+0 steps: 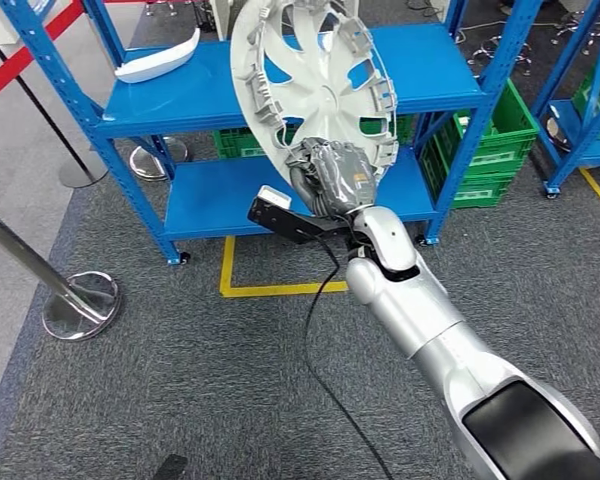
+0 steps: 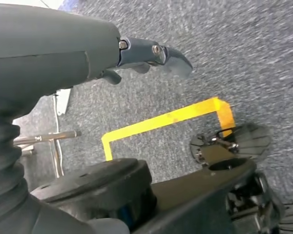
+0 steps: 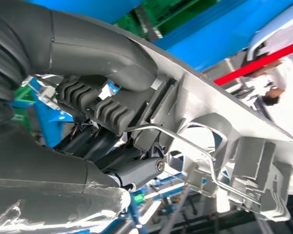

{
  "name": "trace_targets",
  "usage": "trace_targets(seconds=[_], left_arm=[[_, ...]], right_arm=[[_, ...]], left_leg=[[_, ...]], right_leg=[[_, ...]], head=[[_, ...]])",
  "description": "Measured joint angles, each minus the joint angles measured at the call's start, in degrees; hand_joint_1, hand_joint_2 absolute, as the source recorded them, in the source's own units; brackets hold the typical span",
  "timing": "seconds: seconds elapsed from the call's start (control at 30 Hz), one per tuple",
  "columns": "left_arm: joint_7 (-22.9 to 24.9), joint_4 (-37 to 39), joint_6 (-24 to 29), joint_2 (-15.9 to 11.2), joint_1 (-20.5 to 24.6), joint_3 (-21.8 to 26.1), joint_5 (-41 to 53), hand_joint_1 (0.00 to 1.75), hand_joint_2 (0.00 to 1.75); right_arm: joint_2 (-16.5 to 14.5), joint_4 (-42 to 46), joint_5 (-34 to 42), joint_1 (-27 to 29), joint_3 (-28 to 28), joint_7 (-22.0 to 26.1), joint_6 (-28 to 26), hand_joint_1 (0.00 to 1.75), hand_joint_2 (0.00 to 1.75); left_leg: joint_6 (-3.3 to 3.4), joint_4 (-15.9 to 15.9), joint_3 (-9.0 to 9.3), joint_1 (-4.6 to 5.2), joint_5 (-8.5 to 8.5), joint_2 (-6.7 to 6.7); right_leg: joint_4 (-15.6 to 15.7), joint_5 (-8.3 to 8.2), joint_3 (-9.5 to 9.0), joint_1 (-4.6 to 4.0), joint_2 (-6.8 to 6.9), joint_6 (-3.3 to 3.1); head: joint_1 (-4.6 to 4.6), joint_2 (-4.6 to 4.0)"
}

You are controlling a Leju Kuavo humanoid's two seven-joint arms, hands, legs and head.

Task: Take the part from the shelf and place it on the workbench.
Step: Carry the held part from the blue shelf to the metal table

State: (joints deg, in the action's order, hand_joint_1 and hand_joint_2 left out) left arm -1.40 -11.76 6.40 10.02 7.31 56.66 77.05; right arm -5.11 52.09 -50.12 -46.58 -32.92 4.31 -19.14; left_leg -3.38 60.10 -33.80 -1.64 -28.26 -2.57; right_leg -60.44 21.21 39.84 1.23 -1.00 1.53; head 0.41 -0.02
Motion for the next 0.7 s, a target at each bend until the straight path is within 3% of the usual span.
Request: trace_targets(seconds=[0.1,0.13,0.17,0.23,0.3,0.37,0.4,0.43,0.47,0.5,0.57,0.63,0.67,0.7], left_arm=[[-0.01,0.0,0.0,0.01,0.03,-0.01,0.11,0.0,1.75],[-0.01,0.0,0.0,0.01,0.01,-0.01,0.13,0.0,1.75],[-0.01,0.0,0.0,0.02,0.01,-0.01,0.14,0.0,1.75],[0.0,0.0,0.0,0.02,0.06,-0.01,0.15,0.0,1.75],[0.0,0.0,0.0,-0.04,0.08,-0.01,0.15,0.0,1.75],[0.0,0.0,0.0,-0.05,0.07,-0.02,0.16,0.0,1.75],[0.0,0.0,0.0,0.0,0.03,-0.02,0.17,0.0,1.75],[0.0,0.0,0.0,0.0,0.03,-0.03,0.19,0.0,1.75],[0.0,0.0,0.0,0.02,0.02,-0.03,0.21,0.0,1.75],[0.0,0.0,0.0,0.04,-0.01,-0.03,0.22,0.0,1.75],[0.0,0.0,0.0,0.05,-0.19,-0.03,0.23,0.0,1.75],[0.0,0.0,0.0,0.05,-0.4,-0.03,0.23,0.0,1.75],[0.0,0.0,0.0,0.06,-0.42,-0.03,0.23,0.0,1.75],[0.0,0.0,0.0,0.08,-0.4,-0.03,0.23,0.0,1.75]], right_arm=[[0.01,-0.03,0.07,0.0,-0.01,0.02,0.07,1.75,1.75],[0.02,-0.06,0.07,0.02,-0.02,0.02,0.09,1.75,1.75],[0.02,-0.09,0.08,0.03,-0.02,0.02,0.11,1.75,1.75],[0.01,-0.13,0.09,0.02,-0.02,0.02,0.14,1.75,1.75],[0.0,-0.13,0.09,-0.11,-0.02,0.02,0.14,1.75,1.75],[0.02,-0.13,0.09,-0.19,-0.01,0.05,0.13,1.75,1.75],[0.06,-0.13,0.11,-0.19,0.01,0.06,0.13,1.75,1.75],[0.11,-0.13,0.14,-0.12,0.03,0.07,0.13,1.75,1.75],[0.17,-0.14,0.17,-0.07,0.07,0.06,0.13,1.75,1.75],[0.21,-0.14,0.2,-0.03,0.08,0.07,0.13,1.75,1.75],[0.21,-0.15,0.21,0.03,0.03,0.1,0.13,1.75,1.75],[0.21,-0.15,0.2,0.16,-0.04,0.18,0.13,1.75,1.75],[0.22,-0.15,0.2,0.24,-0.04,0.21,0.13,1.75,1.75],[0.24,-0.15,0.21,0.29,-0.04,0.23,0.13,1.75,1.75]], left_leg=[[0.36,10.07,-4.75,0.3,-4.86,1.48],[0.63,12.02,-5.78,0.43,-5.2,1.6],[1.0,12.11,-5.92,0.56,-4.49,1.72],[2.05,7.31,-3.6,0.9,-0.95,2.84],[3.0,1.23,-0.67,1.01,1.41,5.67],[2.95,-1.25,0.36,1.08,1.62,7.13],[2.74,-1.67,0.42,1.05,1.79,6.67],[2.71,-1.84,0.42,1.02,2.1,6.06],[2.89,-2.06,0.42,0.95,2.39,5.44],[3.09,-2.28,0.42,0.86,2.66,4.74],[3.39,-2.35,0.39,1.0,2.83,3.36],[3.45,-2.33,0.39,1.11,2.84,1.88],[3.46,-2.32,0.41,1.13,2.83,1.19],[3.44,-2.31,0.44,1.15,2.81,0.51]], right_leg=[[0.1,-0.22,0.17,-0.2,-1.44,-0.64],[0.1,-0.29,0.24,-0.33,-2.02,-0.77],[0.1,-0.39,0.3,-0.46,-2.67,-0.85],[0.1,-0.66,0.41,-0.61,-4.0,-0.84],[0.04,-1.03,0.72,-0.69,-5.19,-0.49],[0.27,-1.59,1.17,-0.49,-6.2,0.24],[0.54,-1.96,1.37,-0.38,-6.8,0.71],[0.74,-2.14,1.59,-0.35,-6.6,1.1],[0.37,-1.7,1.96,-0.44,-5.52,1.45],[-1.08,-0.58,2.66,-0.59,-3.85,1.73],[-7.6,3.43,5.15,-0.7,-0.34,2.17],[-14.23,6.28,7.32,-0.66,0.62,2.5],[-15.05,6.35,7.2,-0.66,0.71,2.55],[-13.46,5.43,5.89,-0.7,0.89,2.52]], head=[[-0.15,0.0],[-0.16,0.0],[-0.16,0.0],[-0.16,0.01],[-0.12,0.01],[-0.1,0.0],[-0.1,0.0],[-0.1,0.01],[0.09,0.01],[0.39,0.0],[0.91,0.0],[0.97,0.0],[1.01,0.0],[1.02,0.0]])
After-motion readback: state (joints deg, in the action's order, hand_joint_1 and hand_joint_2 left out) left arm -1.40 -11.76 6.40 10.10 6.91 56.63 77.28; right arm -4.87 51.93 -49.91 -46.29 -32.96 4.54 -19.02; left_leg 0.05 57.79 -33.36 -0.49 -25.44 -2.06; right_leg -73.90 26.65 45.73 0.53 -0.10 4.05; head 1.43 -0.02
